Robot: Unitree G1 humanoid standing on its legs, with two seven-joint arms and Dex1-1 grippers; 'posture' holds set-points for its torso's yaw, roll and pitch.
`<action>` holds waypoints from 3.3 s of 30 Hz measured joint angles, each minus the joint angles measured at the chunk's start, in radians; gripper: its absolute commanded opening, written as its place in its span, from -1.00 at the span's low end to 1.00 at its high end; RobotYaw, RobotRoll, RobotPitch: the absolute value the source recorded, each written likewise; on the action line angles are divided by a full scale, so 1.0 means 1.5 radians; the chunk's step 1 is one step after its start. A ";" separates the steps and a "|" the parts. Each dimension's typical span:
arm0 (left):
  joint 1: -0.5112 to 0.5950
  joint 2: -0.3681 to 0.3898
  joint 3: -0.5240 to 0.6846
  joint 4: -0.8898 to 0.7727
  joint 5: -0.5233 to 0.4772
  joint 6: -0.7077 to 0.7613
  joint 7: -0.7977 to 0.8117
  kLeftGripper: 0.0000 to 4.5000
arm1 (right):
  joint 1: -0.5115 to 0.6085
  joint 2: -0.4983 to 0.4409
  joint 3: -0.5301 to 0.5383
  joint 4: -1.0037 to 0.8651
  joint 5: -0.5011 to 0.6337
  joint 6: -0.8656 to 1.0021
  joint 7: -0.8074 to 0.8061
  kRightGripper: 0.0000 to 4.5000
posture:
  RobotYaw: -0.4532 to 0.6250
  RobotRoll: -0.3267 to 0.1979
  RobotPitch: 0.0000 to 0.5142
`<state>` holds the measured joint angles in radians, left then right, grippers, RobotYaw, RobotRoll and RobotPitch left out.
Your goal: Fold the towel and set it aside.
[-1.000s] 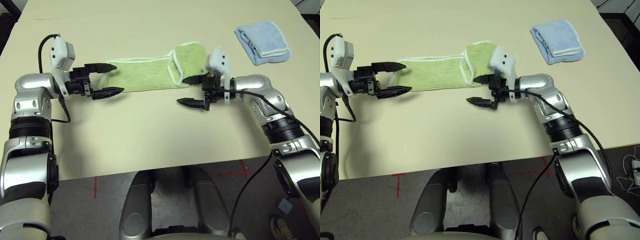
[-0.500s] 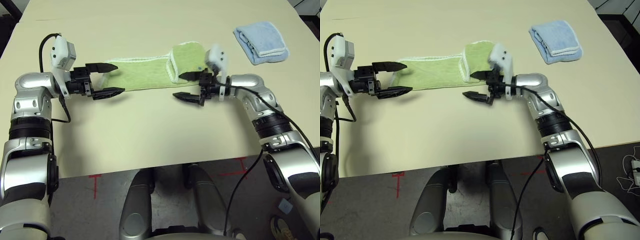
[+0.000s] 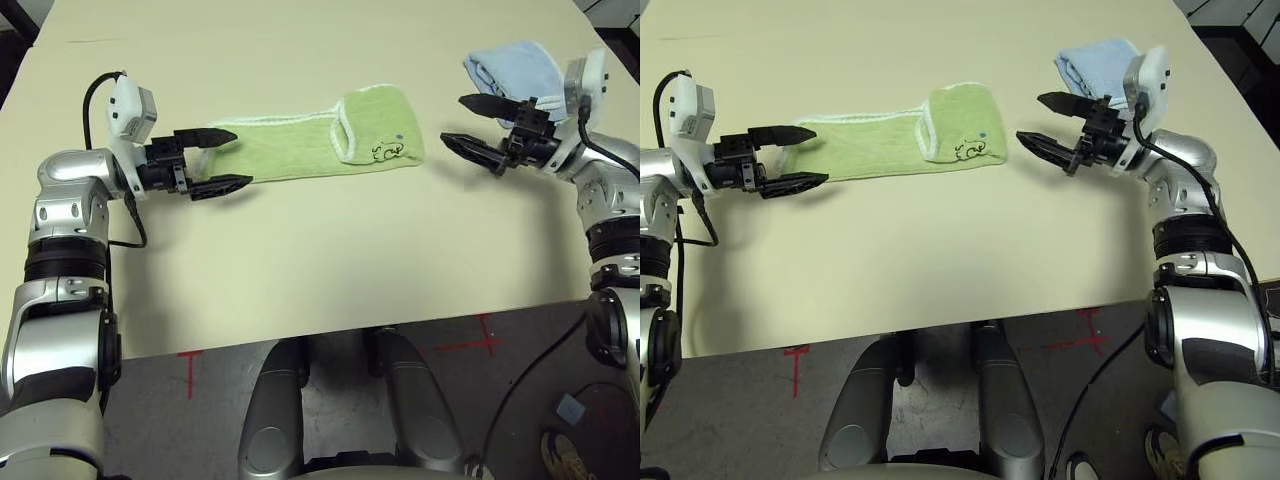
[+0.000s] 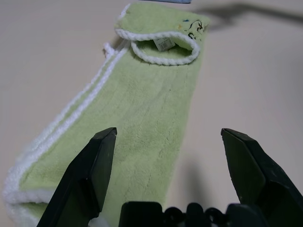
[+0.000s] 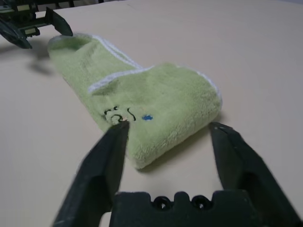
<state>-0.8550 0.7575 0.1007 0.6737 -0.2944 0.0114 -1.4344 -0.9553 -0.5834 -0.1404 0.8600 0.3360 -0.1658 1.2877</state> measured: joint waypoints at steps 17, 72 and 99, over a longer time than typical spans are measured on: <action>0.016 -0.020 0.011 -0.030 -0.001 -0.010 0.046 1.00 | -0.157 0.155 0.033 0.150 -0.071 -0.041 -0.068 -0.98 | -0.06 0.25 0.35; 0.057 -0.021 0.010 -0.152 -0.023 0.053 0.087 1.00 | -0.219 0.243 -0.014 0.271 -0.169 0.025 -0.440 -0.98 | -0.02 0.25 0.29; 0.042 -0.033 0.008 -0.120 -0.024 0.032 0.079 1.00 | -0.022 -0.023 -0.016 0.081 -0.055 -0.086 0.170 -0.98 | -0.13 0.25 0.28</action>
<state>-0.7915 0.7085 0.1121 0.4938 -0.3297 0.0590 -1.3160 -0.9886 -0.6185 -0.1642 0.9815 0.2535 -0.2945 1.5420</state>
